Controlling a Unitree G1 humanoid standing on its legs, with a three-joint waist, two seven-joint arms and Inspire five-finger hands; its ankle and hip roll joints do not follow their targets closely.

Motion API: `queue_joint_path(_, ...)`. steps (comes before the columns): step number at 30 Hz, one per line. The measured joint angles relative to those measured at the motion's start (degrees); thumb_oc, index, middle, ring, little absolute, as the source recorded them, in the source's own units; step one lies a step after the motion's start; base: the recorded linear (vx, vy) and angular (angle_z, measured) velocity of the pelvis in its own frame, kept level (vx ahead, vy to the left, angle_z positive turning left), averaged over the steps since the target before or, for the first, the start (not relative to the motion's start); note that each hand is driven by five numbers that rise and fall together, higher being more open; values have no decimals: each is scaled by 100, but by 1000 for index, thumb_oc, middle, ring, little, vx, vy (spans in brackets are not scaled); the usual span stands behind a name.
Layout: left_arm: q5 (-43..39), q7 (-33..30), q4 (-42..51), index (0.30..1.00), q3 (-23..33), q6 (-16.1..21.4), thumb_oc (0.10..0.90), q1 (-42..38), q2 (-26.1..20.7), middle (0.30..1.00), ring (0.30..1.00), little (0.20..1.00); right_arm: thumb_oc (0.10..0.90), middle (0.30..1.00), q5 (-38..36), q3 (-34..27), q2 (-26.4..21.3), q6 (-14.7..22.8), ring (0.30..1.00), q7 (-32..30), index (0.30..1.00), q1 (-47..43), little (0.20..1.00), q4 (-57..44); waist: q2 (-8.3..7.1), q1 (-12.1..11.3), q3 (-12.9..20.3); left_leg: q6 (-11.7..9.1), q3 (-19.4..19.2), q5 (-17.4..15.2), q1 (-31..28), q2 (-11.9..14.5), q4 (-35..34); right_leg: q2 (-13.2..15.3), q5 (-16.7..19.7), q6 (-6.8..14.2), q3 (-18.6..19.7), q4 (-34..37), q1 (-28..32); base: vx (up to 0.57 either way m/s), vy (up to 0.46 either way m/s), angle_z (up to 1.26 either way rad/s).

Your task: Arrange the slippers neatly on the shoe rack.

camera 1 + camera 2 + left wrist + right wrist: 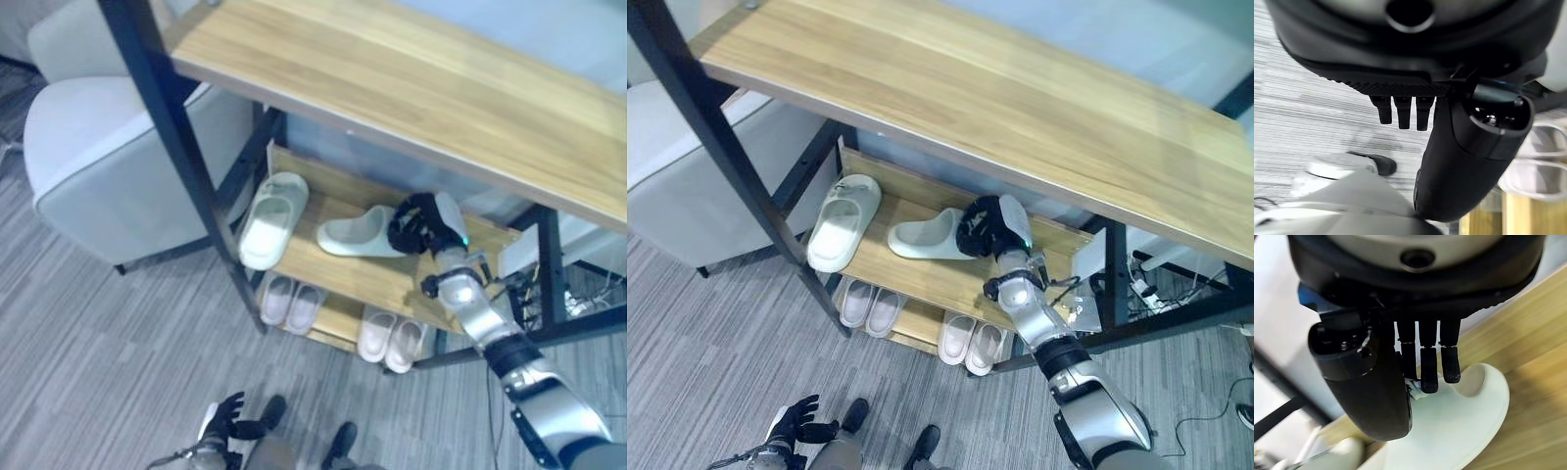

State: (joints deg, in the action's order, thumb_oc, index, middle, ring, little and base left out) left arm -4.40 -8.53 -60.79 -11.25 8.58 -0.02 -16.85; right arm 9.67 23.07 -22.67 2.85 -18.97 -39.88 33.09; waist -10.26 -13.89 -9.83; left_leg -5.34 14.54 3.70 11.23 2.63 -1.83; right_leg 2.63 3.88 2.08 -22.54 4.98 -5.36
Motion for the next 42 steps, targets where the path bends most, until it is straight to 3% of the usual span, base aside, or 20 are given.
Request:
queue_joint_path(2, 0, -5, 2, 900, -2, 2, 800, -20, -3, 900, 900, 900, 400, 300, -81, 87, 33, -6, 300, -23, 300, -52, 300, -80, -3, -93, -74, 0, 18, 0, 12, -11, 17, 5, -1, -2, -13, 0, 4, 1, 1, 13)
queue_joint_path(7, -200, -78, -50, 900, -38, -85, 800, -86, -33, 900, 900, 900, 400, 300, -96, -19, -33, -15, 300, -80, 300, -113, 300, -81, -78, -55, -153, 8, 104, 6, 68, -96, 66, 45, 0, -7, -89, -1, 12, 0, 4, 8)
queue_joint_path(16, -200, -82, -45, 900, -69, -101, 800, -110, -29, 900, 900, 900, 400, 300, -94, -22, -49, -15, 300, -8, 300, -1, 300, -224, -73, -25, -158, 9, 98, 7, 52, -107, 79, 85, 5, -14, -86, -1, 27, 0, 2, 1)
queue_joint_path(22, -195, -68, 31, 900, -40, -105, 800, -95, 16, 900, 900, 900, 400, 300, -71, -38, -454, 60, 300, 208, 300, 531, 300, -1168, 63, 49, -239, 19, 84, 12, -30, -156, 73, 135, 9, -21, -85, -2, 111, 2, 4, 1)
queue_joint_path(34, -140, 44, 69, 900, 31, -110, 800, -46, 18, 900, 900, 900, 400, 300, 149, -186, -718, 213, 300, 533, 300, 1256, 300, -1685, 86, 249, -231, 35, -44, 15, -91, -181, 66, 179, 33, -31, 38, -2, 119, 0, 5, -4)
queue_joint_path(35, -139, 44, 68, 900, 39, -110, 800, -29, 16, 900, 900, 900, 411, 316, 153, -186, -746, 235, 316, 574, 316, 1285, 316, -1705, 89, 266, -230, 36, -51, 15, -108, -182, 63, 180, 33, -31, 46, -2, 128, 13, -4, -6)
queue_joint_path(38, -130, 52, 72, 900, 45, -107, 800, -19, 24, 900, 900, 900, 554, 531, 188, -186, -905, 266, 531, 651, 531, 1311, 531, -1706, 113, 274, -221, 38, -105, 13, -146, -179, 53, 184, 39, -28, 107, -2, 141, 6, -3, -8)
queue_joint_path(39, -129, 52, 73, 900, 44, -106, 800, -17, 24, 900, 900, 900, 706, 759, 218, -187, -956, 267, 759, 656, 759, 1313, 759, -1706, 121, 274, -218, 38, -112, 14, -149, -179, 53, 185, 44, -28, 113, -2, 141, 11, 0, -7)
queue_joint_path(40, -126, 53, 69, 900, 42, -107, 800, -10, 24, 900, 900, 900, 800, 900, 258, -190, -1012, 267, 900, 656, 900, 1313, 900, -1706, 124, 281, -217, 38, -141, 13, -158, -176, 54, 184, 50, -29, 132, -2, 141, 12, -2, -8)
queue_joint_path(42, -93, 53, 68, 900, 40, -108, 800, -1, 26, 900, 900, 900, 800, 900, 321, -193, -1091, 285, 900, 655, 900, 1313, 900, -1706, 136, 292, -211, 38, -168, 13, -170, -173, 53, 183, 61, -30, 155, -2, 141, 9, -6, -7)
